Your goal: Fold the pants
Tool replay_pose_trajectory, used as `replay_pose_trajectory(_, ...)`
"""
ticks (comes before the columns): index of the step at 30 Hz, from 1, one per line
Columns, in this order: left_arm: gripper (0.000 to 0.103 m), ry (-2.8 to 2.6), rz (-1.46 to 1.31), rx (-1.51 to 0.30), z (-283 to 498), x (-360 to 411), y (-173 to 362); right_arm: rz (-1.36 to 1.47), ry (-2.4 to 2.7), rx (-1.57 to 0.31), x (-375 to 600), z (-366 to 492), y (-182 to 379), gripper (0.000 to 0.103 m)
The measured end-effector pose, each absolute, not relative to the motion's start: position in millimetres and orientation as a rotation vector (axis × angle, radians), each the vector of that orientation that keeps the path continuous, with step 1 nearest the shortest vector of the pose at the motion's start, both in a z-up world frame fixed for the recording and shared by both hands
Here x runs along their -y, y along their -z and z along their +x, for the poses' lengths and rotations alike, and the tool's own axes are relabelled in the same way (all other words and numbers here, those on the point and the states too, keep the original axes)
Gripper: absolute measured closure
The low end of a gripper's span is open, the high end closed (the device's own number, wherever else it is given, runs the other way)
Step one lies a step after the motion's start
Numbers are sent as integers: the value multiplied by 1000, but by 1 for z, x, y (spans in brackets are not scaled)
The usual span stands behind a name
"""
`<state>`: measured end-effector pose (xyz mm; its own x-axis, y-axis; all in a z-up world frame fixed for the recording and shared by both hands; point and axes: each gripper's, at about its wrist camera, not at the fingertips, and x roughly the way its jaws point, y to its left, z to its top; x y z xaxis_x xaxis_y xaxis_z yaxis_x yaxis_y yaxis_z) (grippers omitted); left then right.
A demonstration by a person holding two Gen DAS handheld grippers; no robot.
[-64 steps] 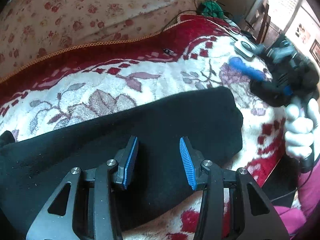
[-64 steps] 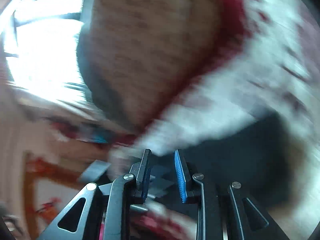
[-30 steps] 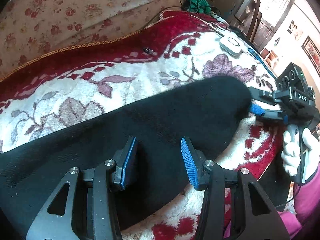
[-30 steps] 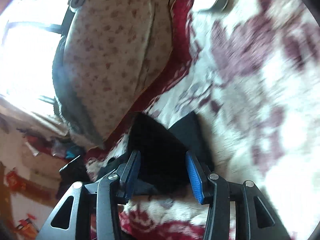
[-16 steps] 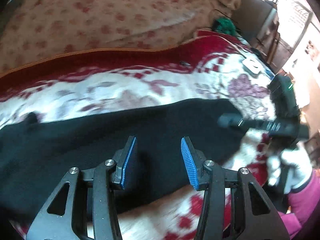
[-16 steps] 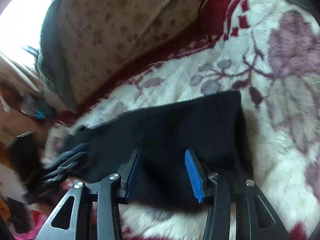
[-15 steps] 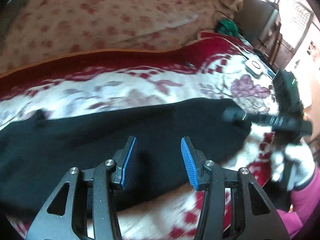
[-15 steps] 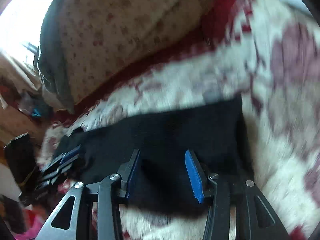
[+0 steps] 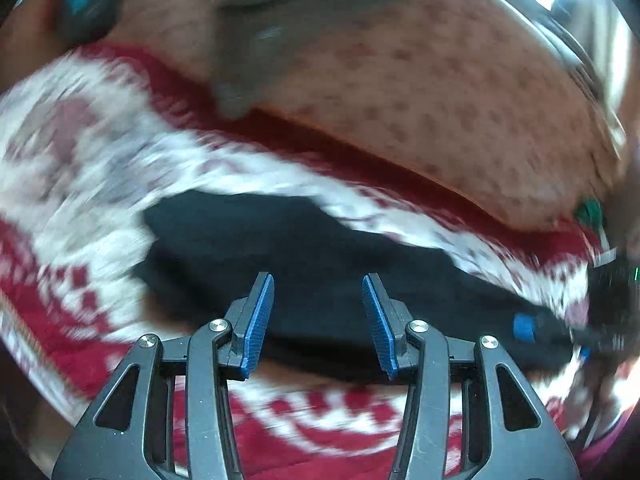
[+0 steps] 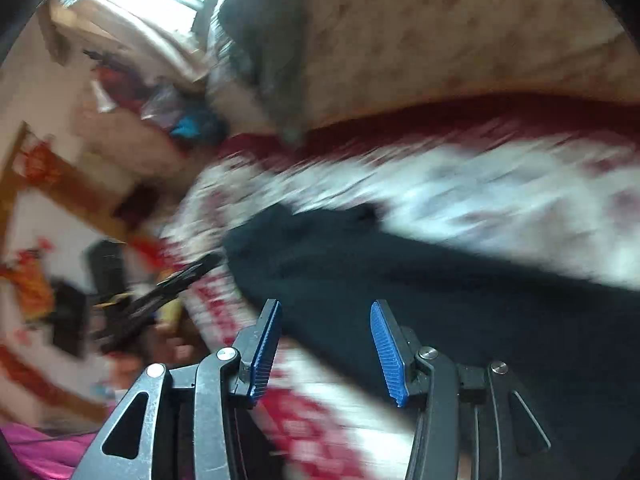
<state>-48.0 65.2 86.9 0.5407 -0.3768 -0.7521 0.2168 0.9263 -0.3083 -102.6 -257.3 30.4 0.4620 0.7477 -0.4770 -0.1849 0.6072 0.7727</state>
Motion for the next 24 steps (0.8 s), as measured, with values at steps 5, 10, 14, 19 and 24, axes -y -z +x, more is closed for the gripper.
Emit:
replay_pose_trajectory(5, 42, 300, -396, -1004, -28, -112, -66, 902, -784, -996, 204, -89, -1, 58)
replay_pose_trajectory(10, 42, 279, -472, -1008, -8, -119, -57, 1014, -821, -1027, 178, -82, 16, 58)
replay_pose_trajectory(14, 42, 256, -461, -1013, 5, -113, -52, 1109, -773, -1037, 177, -81, 32, 58)
replay_pose_trajectory(19, 42, 220, -474, -1032, 21, -110, -39, 1245, -712, -1060, 186, -78, 51, 58)
replay_pose_trajectory(24, 72, 215, -487, -985, 23, -109, -41, 1303, -654, -995, 200, -80, 53, 58)
